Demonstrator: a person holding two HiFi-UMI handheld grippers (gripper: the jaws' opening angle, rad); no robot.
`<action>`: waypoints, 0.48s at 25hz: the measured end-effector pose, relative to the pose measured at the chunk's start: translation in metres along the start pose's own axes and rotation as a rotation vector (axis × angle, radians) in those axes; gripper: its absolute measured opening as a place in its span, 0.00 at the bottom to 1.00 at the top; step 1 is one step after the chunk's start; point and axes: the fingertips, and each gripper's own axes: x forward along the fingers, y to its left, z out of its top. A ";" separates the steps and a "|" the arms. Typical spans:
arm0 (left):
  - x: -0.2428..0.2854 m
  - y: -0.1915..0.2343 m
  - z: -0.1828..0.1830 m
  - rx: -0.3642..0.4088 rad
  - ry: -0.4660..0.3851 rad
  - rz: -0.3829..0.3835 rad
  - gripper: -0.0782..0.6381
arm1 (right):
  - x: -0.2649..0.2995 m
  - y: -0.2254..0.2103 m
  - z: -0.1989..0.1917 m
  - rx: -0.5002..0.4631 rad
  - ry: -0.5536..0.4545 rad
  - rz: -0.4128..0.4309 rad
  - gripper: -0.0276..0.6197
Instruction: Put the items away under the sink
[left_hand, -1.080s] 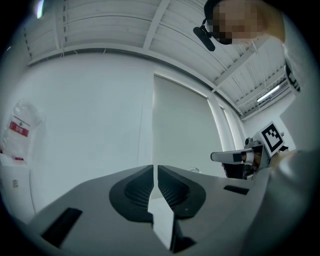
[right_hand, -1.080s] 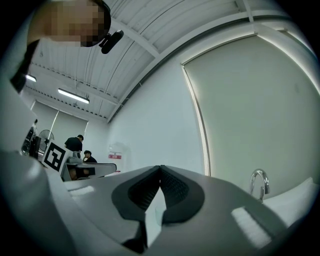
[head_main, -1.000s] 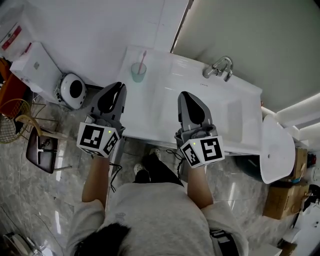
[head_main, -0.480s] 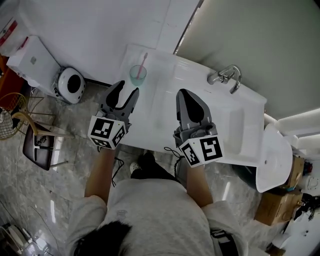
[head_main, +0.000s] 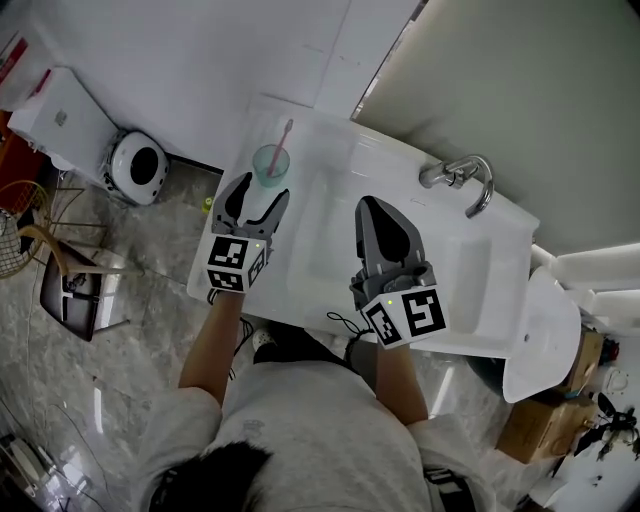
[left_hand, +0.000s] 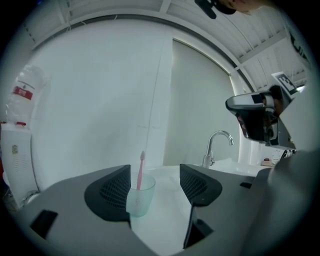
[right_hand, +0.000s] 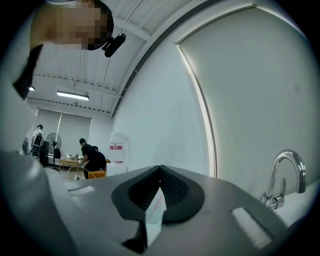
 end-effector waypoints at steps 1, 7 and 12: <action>0.006 0.003 -0.005 0.002 0.011 0.013 0.52 | 0.002 -0.003 -0.003 0.001 0.007 0.002 0.06; 0.028 0.019 -0.031 0.008 0.076 0.087 0.57 | 0.012 -0.017 -0.013 0.009 0.036 0.006 0.06; 0.042 0.028 -0.050 0.010 0.123 0.113 0.58 | 0.019 -0.024 -0.021 0.014 0.056 0.009 0.06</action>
